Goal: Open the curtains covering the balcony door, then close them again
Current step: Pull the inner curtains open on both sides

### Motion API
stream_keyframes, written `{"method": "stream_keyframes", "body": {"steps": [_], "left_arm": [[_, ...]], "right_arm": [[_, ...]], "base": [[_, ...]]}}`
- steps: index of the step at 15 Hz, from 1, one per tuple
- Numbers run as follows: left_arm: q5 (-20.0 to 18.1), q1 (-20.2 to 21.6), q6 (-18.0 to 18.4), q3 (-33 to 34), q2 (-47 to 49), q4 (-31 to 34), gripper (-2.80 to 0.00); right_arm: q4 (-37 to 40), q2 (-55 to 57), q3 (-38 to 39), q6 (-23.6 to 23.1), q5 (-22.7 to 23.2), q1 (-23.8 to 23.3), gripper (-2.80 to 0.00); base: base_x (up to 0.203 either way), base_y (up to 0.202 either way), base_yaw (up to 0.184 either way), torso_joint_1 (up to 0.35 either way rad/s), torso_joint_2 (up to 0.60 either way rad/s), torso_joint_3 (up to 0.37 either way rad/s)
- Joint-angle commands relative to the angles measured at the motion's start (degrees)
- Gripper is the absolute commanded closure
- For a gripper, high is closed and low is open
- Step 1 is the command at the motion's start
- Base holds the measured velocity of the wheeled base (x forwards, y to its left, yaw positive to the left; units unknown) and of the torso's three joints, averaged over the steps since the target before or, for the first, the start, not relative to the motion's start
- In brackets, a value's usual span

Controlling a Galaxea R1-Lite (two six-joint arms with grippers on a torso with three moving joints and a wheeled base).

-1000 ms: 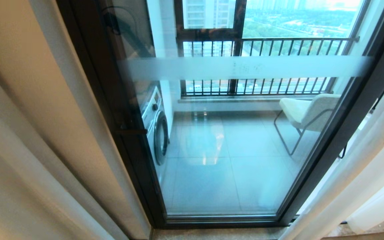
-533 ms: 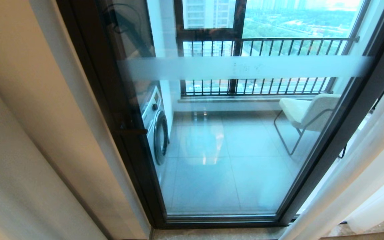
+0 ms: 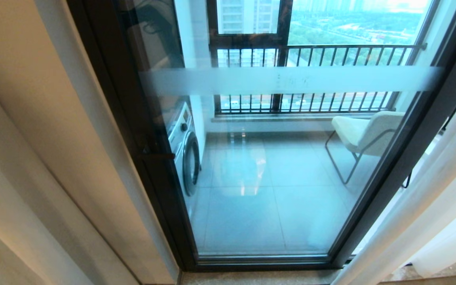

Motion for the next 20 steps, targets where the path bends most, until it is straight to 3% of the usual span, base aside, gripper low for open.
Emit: {"method": "stream_keyframes", "body": {"steps": [1, 5, 9, 20], "left_arm": [[-0.41, -0.78, -0.25, 1.91, -4.06, 1.96, 0.00], [-6.70, -3.04, -5.31, 2.36, -6.49, 11.39, 0.00], [-11.61, -6.63, -7.98, 2.37, -6.78, 15.71, 0.00], [-11.93, -9.12, -8.35, 2.37, -5.98, 15.81, 0.00]], "right_arm": [[-0.04, -0.19, 0.00, 0.02, 0.00, 0.01, 0.00], [-0.04, -0.19, 0.00, 0.02, 0.00, 0.01, 0.00], [-0.04, -0.19, 0.00, -0.07, 0.00, 0.01, 0.00], [-0.04, -0.19, 0.00, -0.06, 0.00, 0.01, 0.00]], "base": [[0.000, 0.000, 0.000, 0.000, 0.00, 0.000], [0.000, 0.000, 0.000, 0.000, 0.00, 0.000], [0.000, 0.000, 0.000, 0.000, 0.00, 0.000], [0.000, 0.000, 0.000, 0.000, 0.00, 0.000]]}}
